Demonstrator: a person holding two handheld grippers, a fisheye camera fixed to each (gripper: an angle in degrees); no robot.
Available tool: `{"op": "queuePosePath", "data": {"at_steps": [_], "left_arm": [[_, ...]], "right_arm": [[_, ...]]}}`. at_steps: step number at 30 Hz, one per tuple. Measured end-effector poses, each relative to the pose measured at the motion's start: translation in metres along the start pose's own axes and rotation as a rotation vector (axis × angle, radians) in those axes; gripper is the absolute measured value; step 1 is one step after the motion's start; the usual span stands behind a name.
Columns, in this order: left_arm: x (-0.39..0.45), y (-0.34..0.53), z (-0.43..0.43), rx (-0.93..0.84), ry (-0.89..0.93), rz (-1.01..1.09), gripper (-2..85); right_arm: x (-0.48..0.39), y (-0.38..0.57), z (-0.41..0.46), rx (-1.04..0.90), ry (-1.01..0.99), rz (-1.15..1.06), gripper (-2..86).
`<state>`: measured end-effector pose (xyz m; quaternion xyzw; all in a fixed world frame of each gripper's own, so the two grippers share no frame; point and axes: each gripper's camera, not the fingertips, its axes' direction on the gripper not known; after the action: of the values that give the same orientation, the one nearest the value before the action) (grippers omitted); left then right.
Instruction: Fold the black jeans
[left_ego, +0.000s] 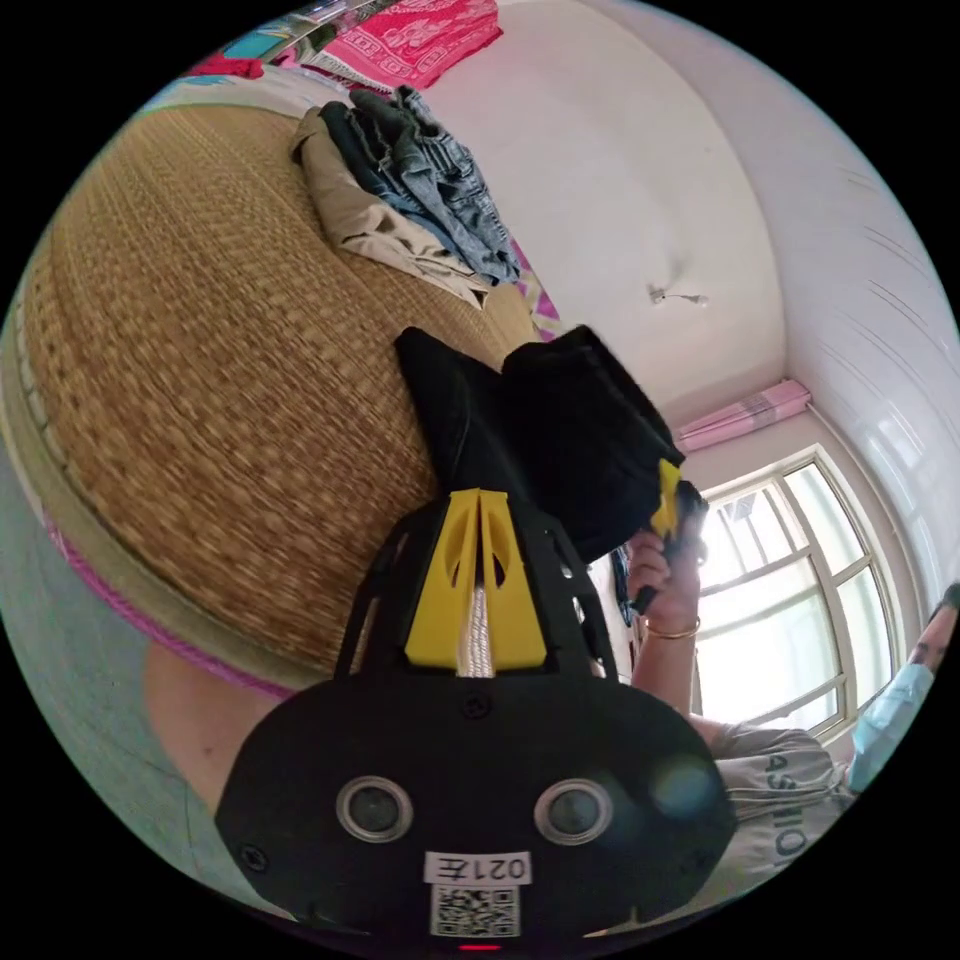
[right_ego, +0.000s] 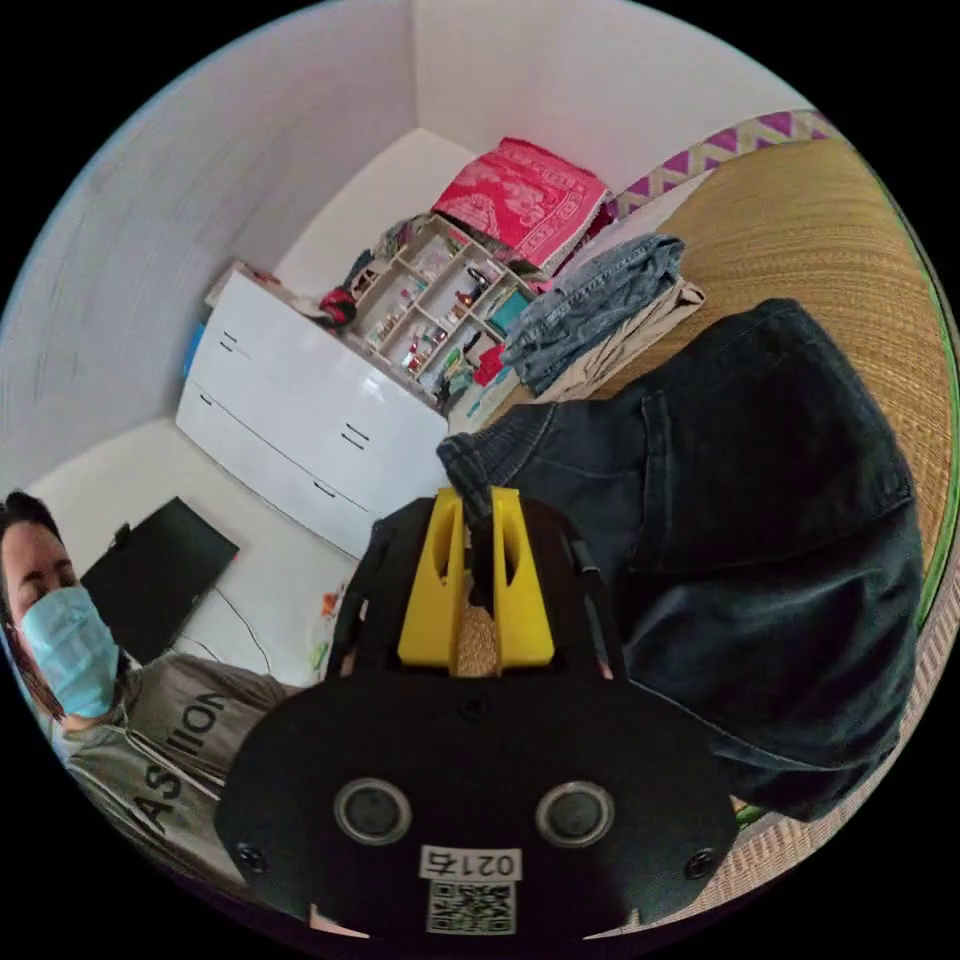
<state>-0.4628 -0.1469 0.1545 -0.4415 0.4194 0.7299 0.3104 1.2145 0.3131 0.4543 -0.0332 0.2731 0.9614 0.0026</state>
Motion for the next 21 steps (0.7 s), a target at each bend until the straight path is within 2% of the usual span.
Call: {"op": "queuePosePath", "data": {"at_steps": [3, 5, 6, 8, 9, 11, 14, 17, 21], "left_arm": [[0.006, -0.017, 0.028, -0.035, -0.015, 0.008, -0.9], [0.023, -0.038, 0.052, -0.099, -0.060, 0.058, -0.9], [0.028, -0.044, 0.060, -0.119, -0.073, 0.073, -0.9], [0.055, -0.071, 0.095, -0.208, -0.137, 0.155, -0.9], [0.062, -0.078, 0.105, -0.226, -0.154, 0.178, -0.9], [0.093, -0.103, 0.156, -0.315, -0.194, 0.274, -0.9], [0.127, -0.124, 0.230, -0.411, -0.184, 0.335, -0.9], [0.163, -0.134, 0.293, -0.448, -0.215, 0.425, -0.9], [0.194, -0.132, 0.342, -0.502, -0.213, 0.478, -0.9]], "right_arm": [[0.042, 0.024, -0.150, 0.173, 0.000, 0.038, 4.7], [0.066, 0.054, -0.294, 0.298, 0.069, 0.054, 4.7], [0.071, 0.063, -0.328, 0.324, 0.090, 0.058, 4.7], [0.092, 0.108, -0.472, 0.428, 0.187, 0.089, 4.7], [0.097, 0.122, -0.507, 0.454, 0.214, 0.102, 4.7], [0.114, 0.183, -0.635, 0.543, 0.355, 0.167, 4.7], [0.150, 0.276, -0.754, 0.602, 0.525, 0.287, 4.7], [0.199, 0.389, -0.831, 0.679, 0.603, 0.457, 4.7], [0.250, 0.509, -0.872, 0.661, 0.699, 0.651, 4.7]]}}
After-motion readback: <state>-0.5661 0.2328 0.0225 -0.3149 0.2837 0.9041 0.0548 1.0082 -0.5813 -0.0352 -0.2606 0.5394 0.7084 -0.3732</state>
